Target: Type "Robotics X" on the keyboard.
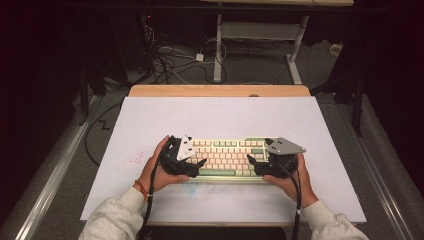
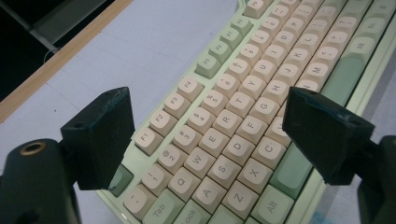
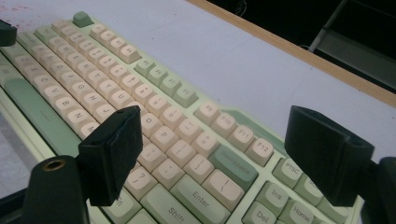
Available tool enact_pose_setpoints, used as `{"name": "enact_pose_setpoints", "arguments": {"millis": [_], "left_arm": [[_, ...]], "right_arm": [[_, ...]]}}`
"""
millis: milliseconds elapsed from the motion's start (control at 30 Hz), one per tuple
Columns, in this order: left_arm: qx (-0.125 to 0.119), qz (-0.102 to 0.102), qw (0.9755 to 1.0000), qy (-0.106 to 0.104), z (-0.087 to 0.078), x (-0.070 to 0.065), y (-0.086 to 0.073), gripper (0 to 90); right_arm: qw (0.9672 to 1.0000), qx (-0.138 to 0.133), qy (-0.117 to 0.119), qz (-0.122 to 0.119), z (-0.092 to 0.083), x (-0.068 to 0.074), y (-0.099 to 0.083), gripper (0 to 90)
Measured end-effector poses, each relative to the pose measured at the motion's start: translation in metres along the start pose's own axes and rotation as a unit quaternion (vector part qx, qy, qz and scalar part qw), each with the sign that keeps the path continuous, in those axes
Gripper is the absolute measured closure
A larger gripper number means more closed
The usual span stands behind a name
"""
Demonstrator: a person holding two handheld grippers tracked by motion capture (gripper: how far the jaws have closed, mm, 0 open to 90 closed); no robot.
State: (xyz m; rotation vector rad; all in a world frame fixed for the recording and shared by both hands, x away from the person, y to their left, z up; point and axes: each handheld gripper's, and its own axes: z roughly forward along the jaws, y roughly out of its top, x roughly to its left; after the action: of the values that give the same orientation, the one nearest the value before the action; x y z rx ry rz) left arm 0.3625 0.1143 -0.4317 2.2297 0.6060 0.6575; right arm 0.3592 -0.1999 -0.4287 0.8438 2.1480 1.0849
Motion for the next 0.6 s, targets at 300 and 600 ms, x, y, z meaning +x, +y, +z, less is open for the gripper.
{"name": "enact_pose_setpoints", "arguments": {"millis": [300,600], "left_arm": [[-0.004,-0.006,0.9998,0.016,-0.001,0.004,-0.003,15.8],[-0.013,0.004,0.9996,0.025,-0.010,0.002,-0.007,16.1]], "right_arm": [[0.9996,0.000,-0.025,-0.016,0.006,0.004,0.002,18.5],[0.9994,-0.014,-0.026,-0.020,-0.002,0.006,0.005,20.0]]}}
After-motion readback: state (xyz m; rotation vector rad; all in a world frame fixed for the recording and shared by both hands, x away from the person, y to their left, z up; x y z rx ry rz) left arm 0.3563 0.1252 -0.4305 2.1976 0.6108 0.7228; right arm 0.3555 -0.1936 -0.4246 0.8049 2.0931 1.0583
